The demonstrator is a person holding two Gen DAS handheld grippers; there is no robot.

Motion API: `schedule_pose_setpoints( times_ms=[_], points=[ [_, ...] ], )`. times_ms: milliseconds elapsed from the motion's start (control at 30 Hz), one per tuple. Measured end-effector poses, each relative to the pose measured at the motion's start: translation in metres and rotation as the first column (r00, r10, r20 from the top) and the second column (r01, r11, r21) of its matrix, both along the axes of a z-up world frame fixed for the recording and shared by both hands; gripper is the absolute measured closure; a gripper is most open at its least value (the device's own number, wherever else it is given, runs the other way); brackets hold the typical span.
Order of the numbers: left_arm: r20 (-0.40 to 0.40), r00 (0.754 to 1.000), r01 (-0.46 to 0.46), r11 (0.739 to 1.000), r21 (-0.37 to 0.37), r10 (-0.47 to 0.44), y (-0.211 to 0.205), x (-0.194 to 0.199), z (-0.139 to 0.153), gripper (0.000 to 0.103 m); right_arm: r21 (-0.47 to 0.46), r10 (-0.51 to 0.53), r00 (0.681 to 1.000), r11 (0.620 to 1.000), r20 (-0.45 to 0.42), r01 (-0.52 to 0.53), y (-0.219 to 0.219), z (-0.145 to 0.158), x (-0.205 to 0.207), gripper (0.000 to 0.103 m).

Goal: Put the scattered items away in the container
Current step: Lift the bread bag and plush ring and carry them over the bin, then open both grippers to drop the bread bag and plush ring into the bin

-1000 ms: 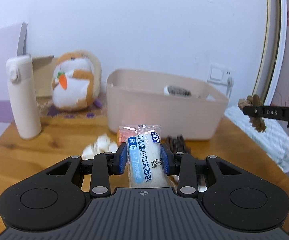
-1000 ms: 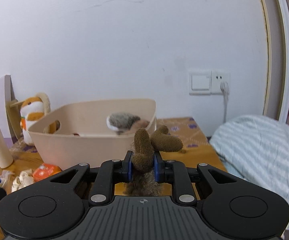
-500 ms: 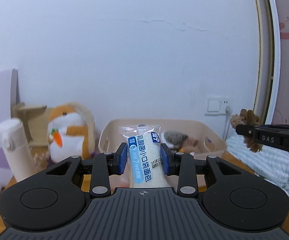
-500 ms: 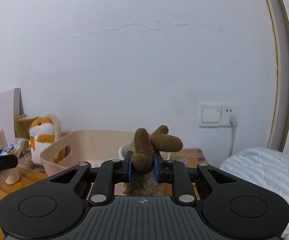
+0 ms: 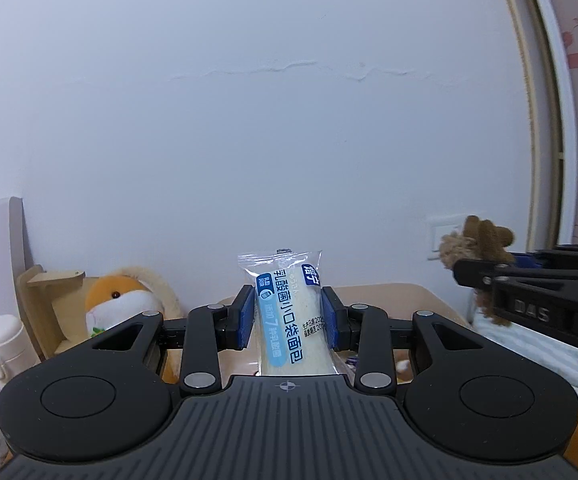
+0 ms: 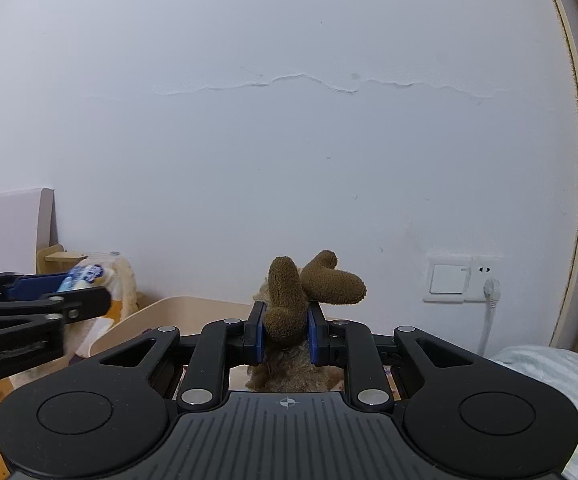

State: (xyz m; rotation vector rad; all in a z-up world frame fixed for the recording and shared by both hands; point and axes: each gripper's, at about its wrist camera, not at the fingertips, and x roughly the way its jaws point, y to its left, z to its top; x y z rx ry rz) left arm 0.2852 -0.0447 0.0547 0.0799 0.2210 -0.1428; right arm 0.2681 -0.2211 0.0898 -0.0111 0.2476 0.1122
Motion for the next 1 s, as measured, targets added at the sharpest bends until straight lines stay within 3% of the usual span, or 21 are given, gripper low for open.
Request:
schedule_pose_setpoints(
  times_ms=[200,467,667,1000],
  points=[
    [-0.079,0.996,-0.041,0.999,-0.008,0.040,-0.004,0.039,-0.009,0.068,0.013,0.000,1.000,1.000,-0.030,0.001,-0.002,-0.006,0.016,0.085],
    [-0.152,0.982,-0.112,0.994,0.019,0.113,-0.007,0.083,-0.024,0.068,-0.047,0.011,0.998,0.999,-0.070,-0.014,0.013,-0.018,0.040,0.085],
    [-0.235,0.965,-0.106,0.993,0.043,0.113,-0.011,0.103,-0.041,0.068,-0.040,0.021,0.992,0.999,-0.126,-0.026,0.018,-0.032,0.051,0.085],
    [-0.288,0.952,-0.062,0.987,0.145,0.102,-0.025,0.125,-0.062,0.068,-0.048,0.018,0.976,0.998,-0.219,-0.029,0.018,-0.055,0.079,0.084]
  ],
)
